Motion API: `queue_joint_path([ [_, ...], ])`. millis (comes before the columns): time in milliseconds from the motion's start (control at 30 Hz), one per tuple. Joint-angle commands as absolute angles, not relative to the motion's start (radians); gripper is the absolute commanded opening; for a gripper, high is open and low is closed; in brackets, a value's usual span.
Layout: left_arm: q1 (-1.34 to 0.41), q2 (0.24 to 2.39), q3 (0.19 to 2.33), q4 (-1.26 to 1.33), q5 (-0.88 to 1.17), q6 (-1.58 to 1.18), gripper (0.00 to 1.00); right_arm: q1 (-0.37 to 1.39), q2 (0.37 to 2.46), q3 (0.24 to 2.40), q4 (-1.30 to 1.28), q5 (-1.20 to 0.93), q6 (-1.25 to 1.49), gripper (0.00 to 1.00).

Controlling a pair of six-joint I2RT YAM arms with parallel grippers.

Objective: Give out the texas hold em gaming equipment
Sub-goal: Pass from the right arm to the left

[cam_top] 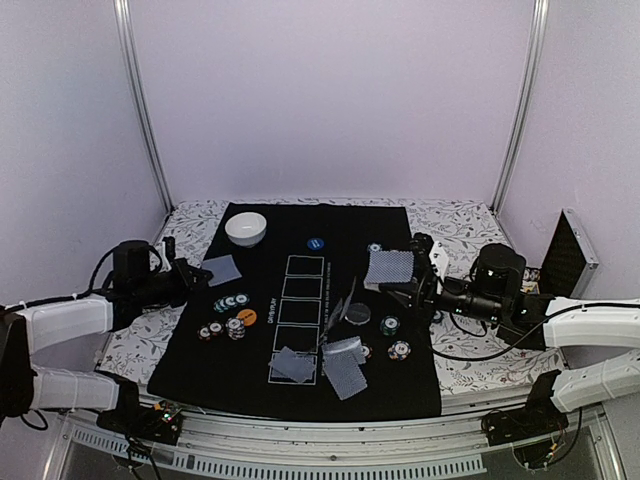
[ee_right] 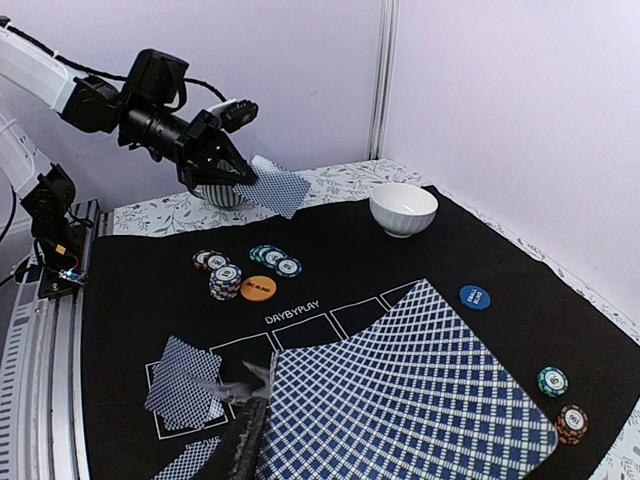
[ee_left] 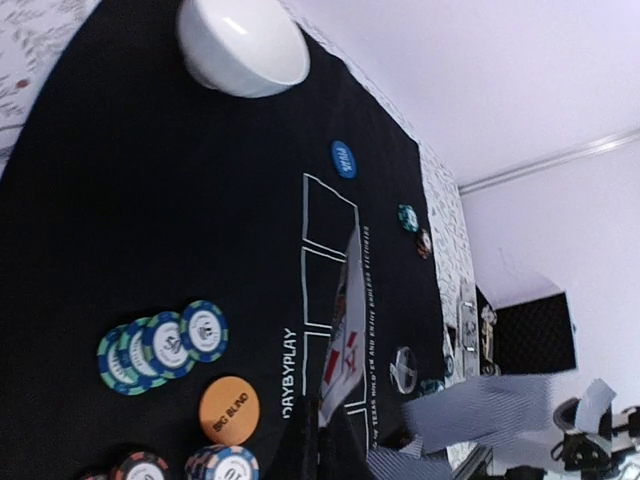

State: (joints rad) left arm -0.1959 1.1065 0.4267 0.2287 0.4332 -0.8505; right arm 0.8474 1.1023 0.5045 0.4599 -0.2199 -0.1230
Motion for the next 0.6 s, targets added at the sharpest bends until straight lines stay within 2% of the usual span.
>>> queue_joint_path([
  [0, -0.129, 1.162, 0.363, 0.339, 0.395, -0.917, 0.0, 0.841, 1.085, 0.529, 0.467, -0.23, -0.108, 0.29],
  [100, -0.103, 1.237, 0.351, 0.382, 0.394, -0.923, 0.01, 0.841, 1.078, 0.527, 0.465, -0.226, -0.105, 0.29],
  [233, -0.099, 1.263, 0.335, 0.388, 0.374, -0.933, 0.26, 0.84, 1.056, 0.526, 0.451, -0.223, -0.093, 0.29],
  [400, -0.101, 1.198, 0.317, 0.338, 0.313, -0.936, 0.54, 0.84, 1.028, 0.524, 0.43, -0.213, -0.093, 0.29],
  [567, -0.11, 1.079, 0.326, 0.226, 0.229, -0.927, 0.72, 0.826, 0.987, 0.504, 0.412, -0.216, -0.072, 0.3],
])
